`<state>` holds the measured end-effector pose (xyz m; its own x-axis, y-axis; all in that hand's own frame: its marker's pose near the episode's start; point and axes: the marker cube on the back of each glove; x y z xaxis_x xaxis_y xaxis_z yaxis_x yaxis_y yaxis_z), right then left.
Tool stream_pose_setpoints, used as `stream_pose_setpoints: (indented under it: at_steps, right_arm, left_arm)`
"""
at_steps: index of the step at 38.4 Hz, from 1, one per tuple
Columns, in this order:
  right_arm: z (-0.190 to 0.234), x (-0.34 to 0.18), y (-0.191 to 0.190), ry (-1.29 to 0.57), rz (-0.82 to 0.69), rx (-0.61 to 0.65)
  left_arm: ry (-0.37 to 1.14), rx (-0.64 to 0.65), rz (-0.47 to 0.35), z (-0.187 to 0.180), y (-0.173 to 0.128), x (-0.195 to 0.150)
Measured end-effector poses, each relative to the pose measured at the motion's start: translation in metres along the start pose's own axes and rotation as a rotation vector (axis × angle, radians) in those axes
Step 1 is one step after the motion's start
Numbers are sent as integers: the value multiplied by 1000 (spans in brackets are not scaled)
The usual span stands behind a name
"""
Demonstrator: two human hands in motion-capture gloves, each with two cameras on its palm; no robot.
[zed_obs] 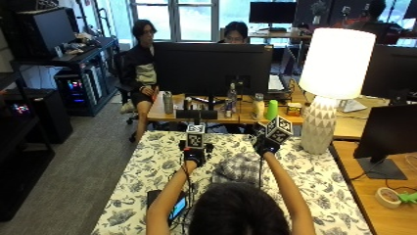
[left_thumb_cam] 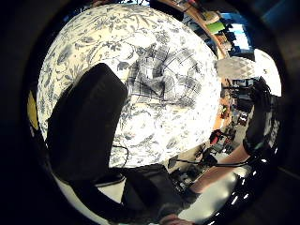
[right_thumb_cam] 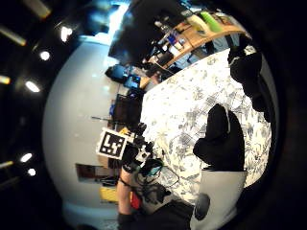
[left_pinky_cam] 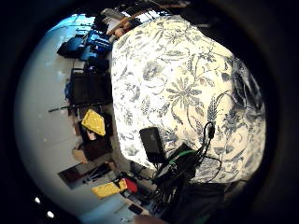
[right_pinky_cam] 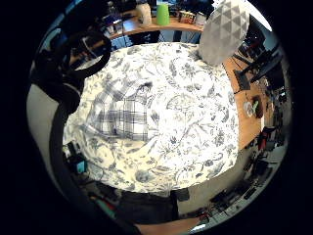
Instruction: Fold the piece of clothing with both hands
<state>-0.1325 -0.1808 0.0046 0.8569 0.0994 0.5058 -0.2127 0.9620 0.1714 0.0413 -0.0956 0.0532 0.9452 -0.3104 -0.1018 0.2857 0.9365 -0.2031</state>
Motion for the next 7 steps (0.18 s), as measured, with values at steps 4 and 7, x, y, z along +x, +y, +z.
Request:
stream_pose_setpoints:
  at_steps: [4, 7]
  right_arm:
    - [7, 12, 1, 83, 121, -92]
    - [24, 26, -27, 133, 101, -51]
  left_arm:
    - [-1, 43, 0, -4, -10, 6]
    - [-4, 39, 12, -3, -14, 10]
